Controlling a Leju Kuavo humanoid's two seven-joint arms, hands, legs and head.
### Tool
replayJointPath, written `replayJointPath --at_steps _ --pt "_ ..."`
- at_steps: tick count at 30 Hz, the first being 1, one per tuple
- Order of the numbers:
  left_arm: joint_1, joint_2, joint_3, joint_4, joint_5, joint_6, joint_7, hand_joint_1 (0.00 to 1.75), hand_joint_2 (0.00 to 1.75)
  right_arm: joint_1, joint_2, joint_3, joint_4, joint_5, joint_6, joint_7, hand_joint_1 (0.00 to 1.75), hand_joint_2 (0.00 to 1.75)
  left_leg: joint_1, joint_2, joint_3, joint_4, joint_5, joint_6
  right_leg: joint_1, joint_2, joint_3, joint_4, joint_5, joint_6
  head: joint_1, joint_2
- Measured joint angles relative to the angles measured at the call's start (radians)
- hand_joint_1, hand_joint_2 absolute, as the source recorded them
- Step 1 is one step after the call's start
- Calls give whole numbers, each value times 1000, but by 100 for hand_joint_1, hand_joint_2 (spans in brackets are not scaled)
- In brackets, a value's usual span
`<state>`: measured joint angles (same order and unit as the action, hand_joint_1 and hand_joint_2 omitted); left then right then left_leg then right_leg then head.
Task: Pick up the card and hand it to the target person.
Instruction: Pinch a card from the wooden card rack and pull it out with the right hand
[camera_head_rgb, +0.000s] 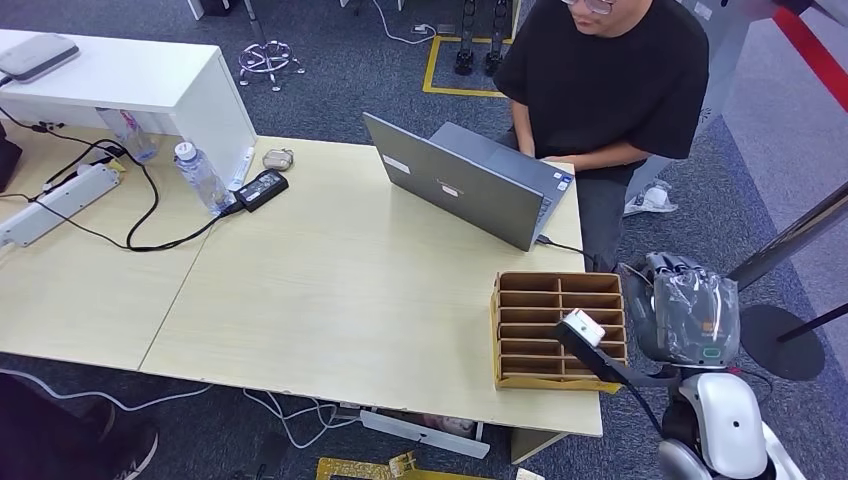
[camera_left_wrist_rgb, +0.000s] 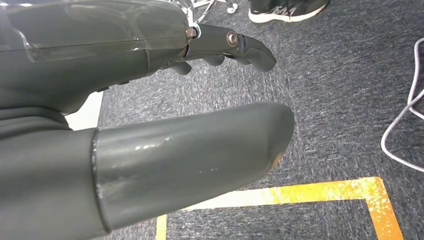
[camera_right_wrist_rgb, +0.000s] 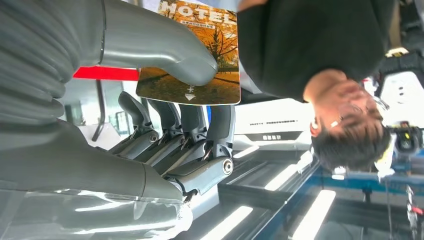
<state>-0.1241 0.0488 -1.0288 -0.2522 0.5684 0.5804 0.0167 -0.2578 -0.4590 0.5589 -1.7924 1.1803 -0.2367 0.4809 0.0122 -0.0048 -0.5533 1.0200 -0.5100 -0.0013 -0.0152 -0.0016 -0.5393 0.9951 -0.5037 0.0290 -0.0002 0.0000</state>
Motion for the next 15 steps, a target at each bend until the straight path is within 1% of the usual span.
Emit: replayJointPath --at_steps 4,9,15 --pt "0 0 0 0 -11 -1 -5 0 0 -49 2 -7 21 -54 -18 -34 146 175 0 0 0 0 0 0 0 0 0 0 0 0 0 0" --pt "-1 0 0 0 -16 -5 -10 0 0 -118 6 -6 87 -118 -39 -66 147 175 0 0 0 0 0 0 0 0 0 0 0 0 0 0" --pt "-1 0 0 0 -18 -7 -12 0 0 -172 15 -5 172 -144 -52 -80 147 175 0 0 -1 0 0 0 0 -1 0 0 0 0 0 0"
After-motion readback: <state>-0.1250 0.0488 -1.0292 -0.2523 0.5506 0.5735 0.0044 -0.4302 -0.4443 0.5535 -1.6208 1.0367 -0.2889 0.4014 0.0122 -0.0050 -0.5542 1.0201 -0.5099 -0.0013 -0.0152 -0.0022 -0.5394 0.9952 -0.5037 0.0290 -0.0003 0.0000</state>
